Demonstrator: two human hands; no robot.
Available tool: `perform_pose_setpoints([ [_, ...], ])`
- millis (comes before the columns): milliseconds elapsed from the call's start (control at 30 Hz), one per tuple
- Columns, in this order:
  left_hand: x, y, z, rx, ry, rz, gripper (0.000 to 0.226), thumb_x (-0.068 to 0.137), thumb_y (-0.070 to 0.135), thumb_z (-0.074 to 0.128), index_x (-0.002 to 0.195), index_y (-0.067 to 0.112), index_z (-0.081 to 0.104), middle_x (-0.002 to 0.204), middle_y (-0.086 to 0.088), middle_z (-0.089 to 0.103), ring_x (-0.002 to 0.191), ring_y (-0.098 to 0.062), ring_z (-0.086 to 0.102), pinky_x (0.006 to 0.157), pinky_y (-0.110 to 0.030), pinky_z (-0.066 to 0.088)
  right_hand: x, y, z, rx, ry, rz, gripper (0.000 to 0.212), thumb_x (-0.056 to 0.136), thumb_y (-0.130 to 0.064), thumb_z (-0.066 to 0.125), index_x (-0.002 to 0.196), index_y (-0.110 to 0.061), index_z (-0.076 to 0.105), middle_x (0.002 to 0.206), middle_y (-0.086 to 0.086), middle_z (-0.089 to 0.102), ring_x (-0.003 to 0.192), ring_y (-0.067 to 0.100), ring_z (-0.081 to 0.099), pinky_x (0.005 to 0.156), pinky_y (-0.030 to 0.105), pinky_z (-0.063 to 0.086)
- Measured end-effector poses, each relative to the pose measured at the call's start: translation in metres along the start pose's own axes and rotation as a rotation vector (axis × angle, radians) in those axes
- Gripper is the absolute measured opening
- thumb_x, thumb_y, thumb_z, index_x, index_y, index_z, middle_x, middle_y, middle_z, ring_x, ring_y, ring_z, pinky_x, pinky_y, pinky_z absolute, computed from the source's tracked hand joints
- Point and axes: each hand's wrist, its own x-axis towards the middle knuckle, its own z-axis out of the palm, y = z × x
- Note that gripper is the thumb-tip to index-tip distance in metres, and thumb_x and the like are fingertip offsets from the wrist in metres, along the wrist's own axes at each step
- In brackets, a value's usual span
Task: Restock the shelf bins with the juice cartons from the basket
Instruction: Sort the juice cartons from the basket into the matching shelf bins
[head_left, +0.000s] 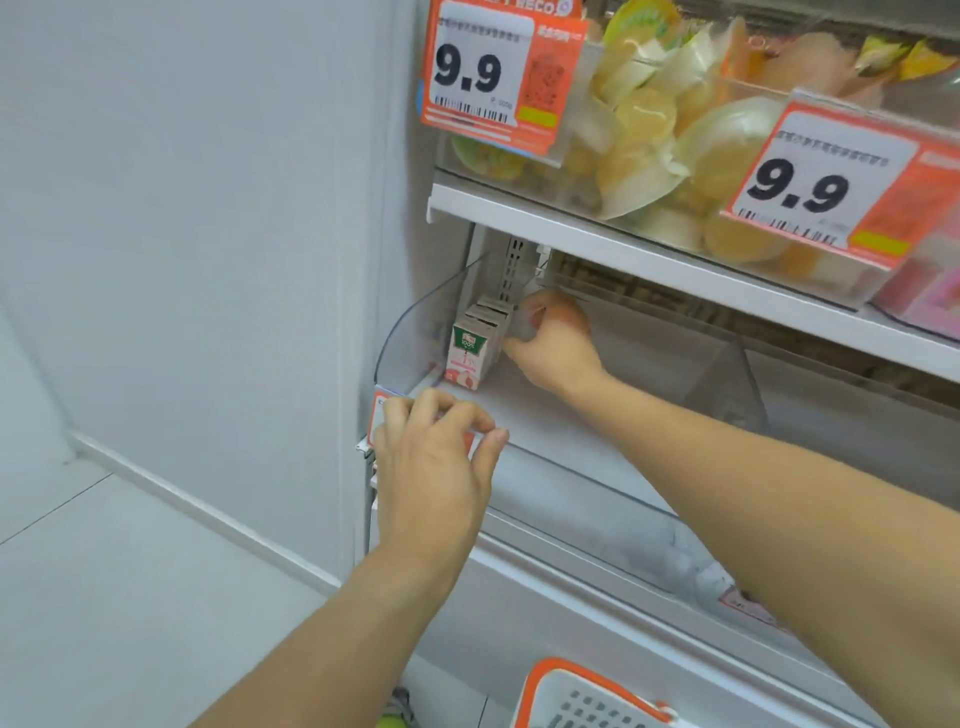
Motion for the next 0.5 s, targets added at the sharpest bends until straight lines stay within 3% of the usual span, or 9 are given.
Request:
perform_pose_setpoints([
  [167, -0.009, 0.016, -0.006, 0.036, 0.014, 0.003, 0.017, 0.084, 0.029, 0.076, 0.097, 0.019, 0.070, 0.103, -0.002, 0.056, 0.096, -0.029, 0.052, 0.091, -0.033, 0.030, -0.109, -0.005, -0.088, 0.184, 0.019, -0.064, 0.027, 0.083, -0.014, 0.068, 0.106, -0.020, 0.057, 0.093, -0.003, 0.062, 0.071, 0.015, 0.063, 0.065, 0.020, 0.047],
  [267, -0.024, 0.044, -0.009, -0.134, -0.008, 0.031, 0.012, 0.087, 0.023, 0.071, 0.095, 0.016, 0.066, 0.099, -0.001, 0.057, 0.085, -0.019, 0.054, 0.080, -0.032, 0.043, -0.185, 0.009, -0.131, 0.302, -0.001, -0.073, 0.023, 0.083, -0.010, 0.066, 0.098, -0.026, 0.058, 0.083, -0.005, 0.064, 0.066, 0.023, 0.066, 0.067, 0.035, 0.057],
  [333, -0.045, 0.064, -0.004, -0.239, -0.143, 0.044, 0.006, 0.087, 0.019, 0.068, 0.084, 0.015, 0.065, 0.083, 0.003, 0.061, 0.071, -0.006, 0.051, 0.070, -0.027, 0.041, -0.229, 0.031, -0.146, 0.339, -0.014, -0.044, 0.024, 0.083, -0.007, 0.065, 0.091, -0.028, 0.058, 0.075, -0.005, 0.064, 0.065, 0.028, 0.065, 0.063, 0.040, 0.057],
  [400, -0.075, 0.082, 0.007, -0.243, -0.378, 0.055, 0.007, 0.086, 0.019, 0.069, 0.080, 0.018, 0.067, 0.073, 0.008, 0.062, 0.064, 0.001, 0.052, 0.064, -0.022, 0.039, -0.268, 0.062, -0.149, 0.337, -0.057, 0.023, 0.024, 0.084, -0.005, 0.065, 0.087, -0.028, 0.059, 0.070, -0.006, 0.063, 0.063, 0.030, 0.064, 0.061, 0.039, 0.055],
  [500, -0.127, 0.096, 0.033, -0.161, -0.735, 0.120, 0.007, 0.085, 0.022, 0.069, 0.078, 0.020, 0.068, 0.073, 0.009, 0.064, 0.063, 0.002, 0.052, 0.065, -0.025, 0.043, -0.318, 0.119, -0.144, 0.301, -0.168, 0.171, 0.020, 0.084, -0.004, 0.066, 0.084, -0.024, 0.062, 0.067, -0.005, 0.063, 0.062, 0.027, 0.066, 0.059, 0.037, 0.055],
])
